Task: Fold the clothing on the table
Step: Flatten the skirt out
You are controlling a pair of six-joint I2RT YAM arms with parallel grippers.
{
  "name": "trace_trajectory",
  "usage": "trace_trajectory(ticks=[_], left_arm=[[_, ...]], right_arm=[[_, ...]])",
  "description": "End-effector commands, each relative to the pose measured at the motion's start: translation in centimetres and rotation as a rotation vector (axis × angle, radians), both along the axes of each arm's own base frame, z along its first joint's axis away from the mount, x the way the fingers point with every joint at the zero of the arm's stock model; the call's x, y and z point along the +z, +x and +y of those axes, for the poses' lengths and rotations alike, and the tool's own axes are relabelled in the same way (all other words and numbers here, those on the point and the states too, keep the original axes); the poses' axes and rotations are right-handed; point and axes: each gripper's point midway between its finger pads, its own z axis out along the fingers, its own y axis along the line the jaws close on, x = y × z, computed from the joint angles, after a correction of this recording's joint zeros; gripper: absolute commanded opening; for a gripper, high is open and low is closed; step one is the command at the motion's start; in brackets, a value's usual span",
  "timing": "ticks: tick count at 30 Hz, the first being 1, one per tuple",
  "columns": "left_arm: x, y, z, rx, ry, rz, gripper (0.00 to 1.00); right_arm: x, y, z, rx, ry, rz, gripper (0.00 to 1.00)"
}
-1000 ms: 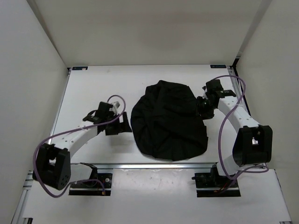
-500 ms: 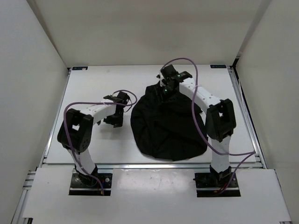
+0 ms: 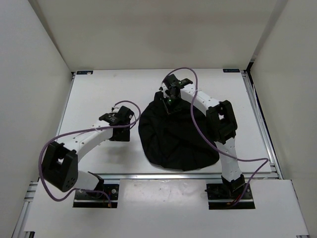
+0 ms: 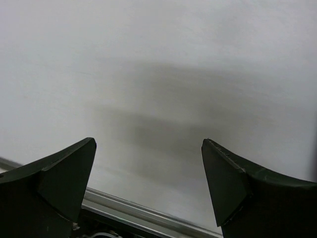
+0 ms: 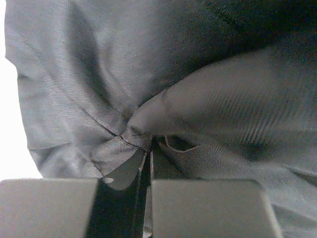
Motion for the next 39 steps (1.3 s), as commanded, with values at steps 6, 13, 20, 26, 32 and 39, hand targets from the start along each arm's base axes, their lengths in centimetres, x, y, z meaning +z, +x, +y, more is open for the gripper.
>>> trace_trajectory(ticks=[6, 13, 20, 26, 32, 39], left_arm=[[-1.8, -2.5, -3.3, -0.017, -0.399, 0.044, 0.99], [-1.6, -1.7, -3.6, 0.018, -0.546, -0.022, 0.00], [-2.2, -1.8, -5.4, -0.038, -0.620, -0.012, 0.00], [-2.7, -2.6, -6.3, -0.059, -0.660, 0.000, 0.12], [-2.3, -3.1, -6.9, -0.026, -0.720, 0.017, 0.09], [-0.9, -1.5, -10.6, -0.087, -0.848, 0.016, 0.24]], right_arm=[[12.7, 0.8, 1.8, 0.044, 0.284, -0.181, 0.00], [35.7, -3.9, 3.8, 0.348, 0.998, -0.538, 0.00], [31.2, -3.9, -4.9, 0.085, 0.983, -0.478, 0.00], [15.8, -8.5, -10.9, -0.231, 0.787, -0.188, 0.00], [7.0, -14.5, -17.7, -0.571, 0.328, -0.054, 0.64], [9.5, -12.5, -12.6, -0.434, 0.342, -0.087, 0.73]])
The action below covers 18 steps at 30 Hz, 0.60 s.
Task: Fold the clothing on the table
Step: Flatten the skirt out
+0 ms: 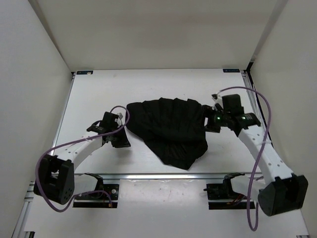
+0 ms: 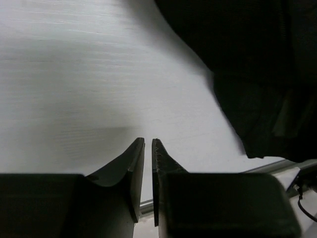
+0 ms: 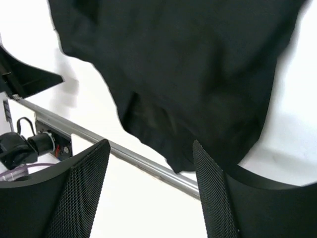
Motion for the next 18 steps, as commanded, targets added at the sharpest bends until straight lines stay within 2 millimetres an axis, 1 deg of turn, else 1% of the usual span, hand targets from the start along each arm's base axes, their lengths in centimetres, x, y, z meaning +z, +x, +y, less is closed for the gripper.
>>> trace_trajectory(ticks=[1, 2, 3, 4, 5, 6, 7, 8, 9, 10, 11, 12, 14, 15, 16, 17, 18], left_arm=[[2.4, 2.2, -3.2, -0.041, -0.097, -0.057, 0.25], [3.5, 3.3, -4.0, -0.052, -0.110, -0.099, 0.24], [4.2, 3.9, -5.0, -0.069, -0.120, -0.111, 0.24], [4.2, 4.0, -6.1, -0.096, -0.125, -0.111, 0.23], [4.6, 4.6, -7.1, -0.114, -0.131, -0.115, 0.22], [6.1, 5.2, -8.8, -0.148, -0.139, -0.159, 0.21], [5.8, 4.7, -10.2, -0.191, -0.129, -0.151, 0.19], [6.3, 5.6, -10.9, -0.198, -0.123, -0.173, 0.19], [6.3, 5.2, -12.4, -0.240, -0.129, -0.175, 0.14], [6.6, 5.0, -13.9, -0.276, -0.139, -0.179, 0.06], [6.3, 5.1, -14.5, -0.280, -0.139, -0.176, 0.01], [6.6, 4.8, -15.5, -0.305, -0.156, -0.181, 0.00], [5.6, 4.1, -16.3, -0.340, -0.150, -0.158, 0.00], [5.1, 3.7, -16.6, -0.367, -0.129, -0.169, 0.03], [4.2, 3.3, -16.5, -0.383, -0.087, -0.173, 0.12], [3.7, 3.1, -16.6, -0.398, -0.069, -0.176, 0.14], [2.8, 2.4, -16.6, -0.430, -0.029, -0.178, 0.21]], right_arm=[[-1.4, 0.8, 2.7, 0.064, -0.072, 0.042, 0.72], [-2.5, 0.5, 3.4, 0.087, -0.127, 0.074, 0.71], [-3.6, 0.2, 4.1, 0.114, -0.180, 0.106, 0.70], [-4.0, -0.1, 4.9, 0.151, -0.210, 0.111, 0.70], [-4.1, 0.0, 5.2, 0.163, -0.225, 0.112, 0.70], [-4.7, -0.4, 6.1, 0.203, -0.228, 0.127, 0.70], [-5.4, -0.4, 6.2, 0.207, -0.225, 0.156, 0.67], [-5.7, -0.8, 6.8, 0.234, -0.200, 0.162, 0.65], [-6.8, -1.1, 6.5, 0.234, -0.199, 0.199, 0.59], [-7.6, -1.2, 6.3, 0.228, -0.192, 0.225, 0.48], [-8.4, -1.7, 6.1, 0.228, -0.194, 0.249, 0.36], [-9.4, -2.1, 5.3, 0.211, -0.209, 0.284, 0.35], [-10.3, -2.3, 4.1, 0.183, -0.242, 0.311, 0.40], [-10.4, -2.1, 3.7, 0.166, -0.246, 0.316, 0.52], [-10.3, -2.2, 3.4, 0.163, -0.260, 0.311, 0.54], [-10.4, -2.2, 2.9, 0.149, -0.277, 0.317, 0.54], [-10.1, -2.0, 2.9, 0.147, -0.279, 0.298, 0.54]])
